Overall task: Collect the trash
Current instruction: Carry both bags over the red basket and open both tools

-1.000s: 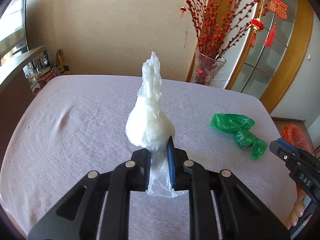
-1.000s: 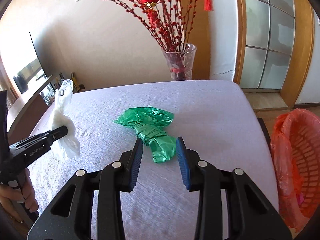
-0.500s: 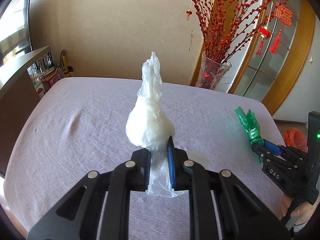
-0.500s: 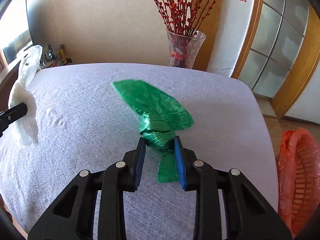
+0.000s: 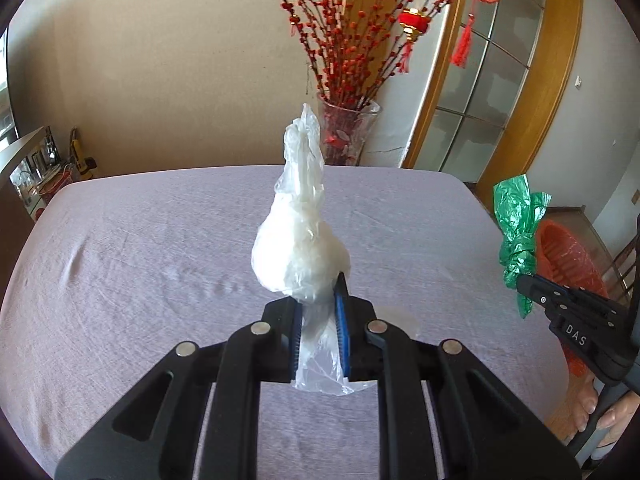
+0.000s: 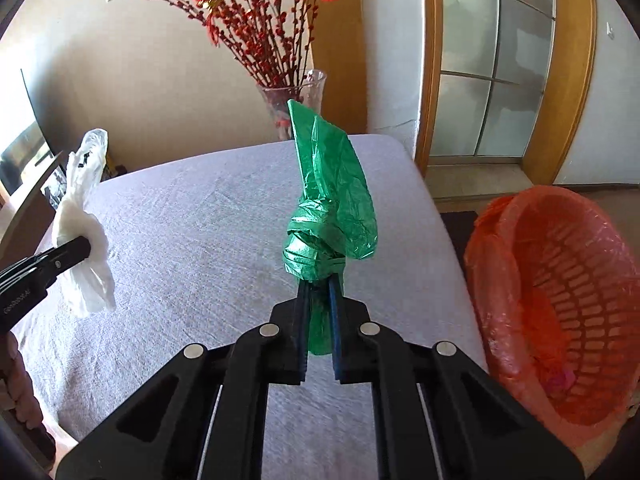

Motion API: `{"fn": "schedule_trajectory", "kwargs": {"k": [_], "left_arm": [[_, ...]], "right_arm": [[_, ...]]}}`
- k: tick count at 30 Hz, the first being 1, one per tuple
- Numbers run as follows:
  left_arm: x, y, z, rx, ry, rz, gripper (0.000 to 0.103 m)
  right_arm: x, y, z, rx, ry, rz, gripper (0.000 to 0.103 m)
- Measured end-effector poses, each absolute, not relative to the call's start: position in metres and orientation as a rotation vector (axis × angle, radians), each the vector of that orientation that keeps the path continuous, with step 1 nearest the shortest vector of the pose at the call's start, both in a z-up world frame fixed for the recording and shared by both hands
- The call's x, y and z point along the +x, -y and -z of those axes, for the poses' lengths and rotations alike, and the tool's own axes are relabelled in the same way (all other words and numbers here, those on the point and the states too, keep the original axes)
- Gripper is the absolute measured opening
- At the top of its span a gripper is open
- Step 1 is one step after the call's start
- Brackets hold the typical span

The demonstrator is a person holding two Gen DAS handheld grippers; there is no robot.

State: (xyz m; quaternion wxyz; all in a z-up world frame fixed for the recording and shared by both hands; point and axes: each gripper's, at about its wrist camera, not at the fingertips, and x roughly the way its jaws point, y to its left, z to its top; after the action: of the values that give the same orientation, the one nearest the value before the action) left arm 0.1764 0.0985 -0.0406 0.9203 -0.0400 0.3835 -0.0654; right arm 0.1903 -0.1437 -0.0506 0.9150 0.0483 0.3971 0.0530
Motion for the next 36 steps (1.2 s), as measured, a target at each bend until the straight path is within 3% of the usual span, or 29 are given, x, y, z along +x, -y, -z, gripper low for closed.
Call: {"fn": "schedule_trajectory", "kwargs": {"k": [36], "left_arm": [[0.138, 0.146, 0.029, 0.062, -0.745, 0.637, 0.016]], "right_arm": [[0.086, 0.327, 0.007, 0.302, -0.603, 0.193, 0.009]]}}
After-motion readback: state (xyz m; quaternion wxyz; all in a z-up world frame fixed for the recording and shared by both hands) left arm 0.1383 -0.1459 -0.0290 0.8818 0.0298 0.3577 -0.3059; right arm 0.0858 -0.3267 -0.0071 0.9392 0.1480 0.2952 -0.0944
